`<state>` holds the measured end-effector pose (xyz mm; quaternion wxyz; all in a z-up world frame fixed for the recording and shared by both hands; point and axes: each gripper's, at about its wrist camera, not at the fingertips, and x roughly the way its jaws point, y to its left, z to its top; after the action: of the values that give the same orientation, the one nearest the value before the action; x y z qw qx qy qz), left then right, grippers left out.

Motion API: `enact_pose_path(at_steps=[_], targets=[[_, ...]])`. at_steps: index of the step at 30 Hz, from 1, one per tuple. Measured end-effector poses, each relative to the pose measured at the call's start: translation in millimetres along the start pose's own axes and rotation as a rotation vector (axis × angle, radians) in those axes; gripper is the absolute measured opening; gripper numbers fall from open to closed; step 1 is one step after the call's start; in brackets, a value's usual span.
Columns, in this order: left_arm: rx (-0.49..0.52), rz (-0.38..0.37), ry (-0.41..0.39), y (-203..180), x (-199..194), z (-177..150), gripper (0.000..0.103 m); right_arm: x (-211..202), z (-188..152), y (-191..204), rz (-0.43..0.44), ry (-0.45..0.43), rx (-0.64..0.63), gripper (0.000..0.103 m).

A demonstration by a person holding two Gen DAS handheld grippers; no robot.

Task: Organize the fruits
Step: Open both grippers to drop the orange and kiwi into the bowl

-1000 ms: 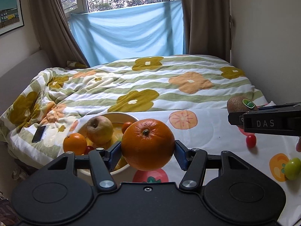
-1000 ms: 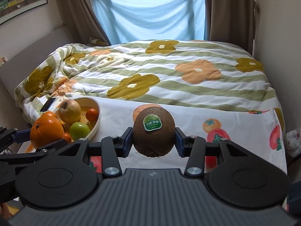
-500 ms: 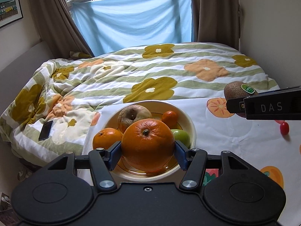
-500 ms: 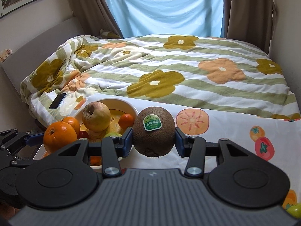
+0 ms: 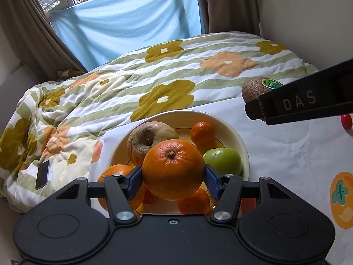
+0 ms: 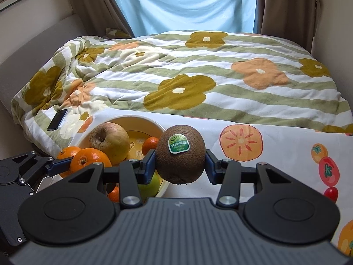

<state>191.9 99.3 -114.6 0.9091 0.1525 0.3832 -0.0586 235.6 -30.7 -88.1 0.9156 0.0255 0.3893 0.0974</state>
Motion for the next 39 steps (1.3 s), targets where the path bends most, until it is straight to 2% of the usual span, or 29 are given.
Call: enact_pose_path(at_steps=[6, 7, 8, 10, 13, 21, 33, 36, 38, 39], targets=[[0.037, -0.027, 0.016, 1, 11, -1, 0.066, 10, 0, 2, -0.016, 0.011, 0.006, 0.061], [0.048, -0.020, 0.007, 1, 10, -2, 0.069, 12, 1, 3, -0.017, 0.013, 0.004, 0.061], [0.062, -0.013, -0.009, 0, 8, -1, 0.080, 13, 1, 4, -0.019, 0.016, 0.001, 0.061], [0.066, -0.012, -0.032, 1, 2, -1, 0.095, 15, 2, 6, -0.020, 0.019, -0.007, 0.061], [0.049, -0.042, -0.035, 5, -3, -2, 0.096, 17, 3, 11, -0.010, 0.026, -0.027, 0.061], [-0.013, -0.064, -0.034, 13, -12, -11, 0.096, 31, 7, 33, 0.053, 0.068, -0.110, 0.061], [-0.065, -0.061, -0.026, 22, -15, -19, 0.096, 53, 6, 61, 0.089, 0.107, -0.181, 0.061], [-0.067, -0.057, -0.025, 22, -17, -20, 0.096, 54, 4, 63, 0.082, 0.094, -0.181, 0.066], [-0.068, -0.059, -0.025, 22, -17, -21, 0.096, 50, 4, 66, 0.080, 0.068, -0.210, 0.085], [-0.068, -0.062, -0.024, 22, -17, -21, 0.096, 45, 2, 68, 0.066, 0.046, -0.224, 0.091]])
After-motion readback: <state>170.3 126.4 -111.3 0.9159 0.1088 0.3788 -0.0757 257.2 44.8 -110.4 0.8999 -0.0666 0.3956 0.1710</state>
